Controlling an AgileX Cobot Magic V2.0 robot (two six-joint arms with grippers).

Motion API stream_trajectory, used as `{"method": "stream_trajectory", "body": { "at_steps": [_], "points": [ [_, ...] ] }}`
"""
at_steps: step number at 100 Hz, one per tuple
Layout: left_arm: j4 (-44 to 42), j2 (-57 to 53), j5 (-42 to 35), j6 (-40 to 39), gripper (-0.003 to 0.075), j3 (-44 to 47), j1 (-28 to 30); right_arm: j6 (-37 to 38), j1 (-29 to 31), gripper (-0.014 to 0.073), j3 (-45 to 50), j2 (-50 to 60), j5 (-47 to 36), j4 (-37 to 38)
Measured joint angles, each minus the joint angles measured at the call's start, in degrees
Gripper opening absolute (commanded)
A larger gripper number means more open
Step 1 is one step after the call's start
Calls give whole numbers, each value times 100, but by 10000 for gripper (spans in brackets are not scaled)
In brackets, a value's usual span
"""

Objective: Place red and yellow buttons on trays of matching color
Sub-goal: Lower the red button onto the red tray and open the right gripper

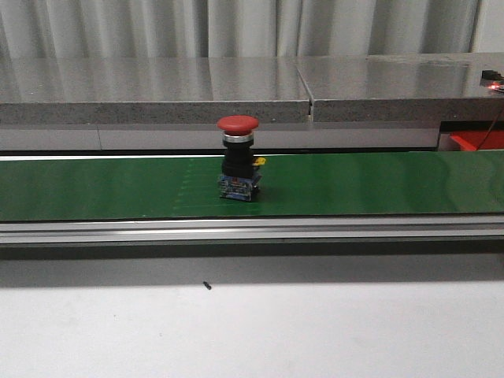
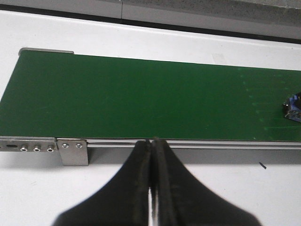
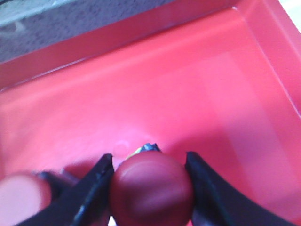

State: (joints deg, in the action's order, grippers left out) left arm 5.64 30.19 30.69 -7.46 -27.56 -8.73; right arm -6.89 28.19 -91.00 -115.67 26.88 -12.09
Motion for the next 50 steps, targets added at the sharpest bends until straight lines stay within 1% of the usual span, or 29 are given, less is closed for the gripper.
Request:
{"method": "stream_trajectory", "body": {
  "at_steps": [17, 24, 29, 44, 50],
  "points": [
    [0, 0, 0, 0, -20, 0, 0, 0, 0, 146, -11, -275, -195, -3],
    [0, 0, 0, 0, -20, 0, 0, 0, 0, 174, -11, -325, -208, -13],
    [0, 0, 0, 0, -20, 0, 0, 0, 0, 221, -11, -339, -244, -13],
    [0, 0, 0, 0, -20, 0, 0, -22, 0, 441, -11, -339, -327, -13],
    [0, 0, 0, 0, -20, 0, 0, -37, 0, 495, -11, -339, -352, -13]
  ]
}}
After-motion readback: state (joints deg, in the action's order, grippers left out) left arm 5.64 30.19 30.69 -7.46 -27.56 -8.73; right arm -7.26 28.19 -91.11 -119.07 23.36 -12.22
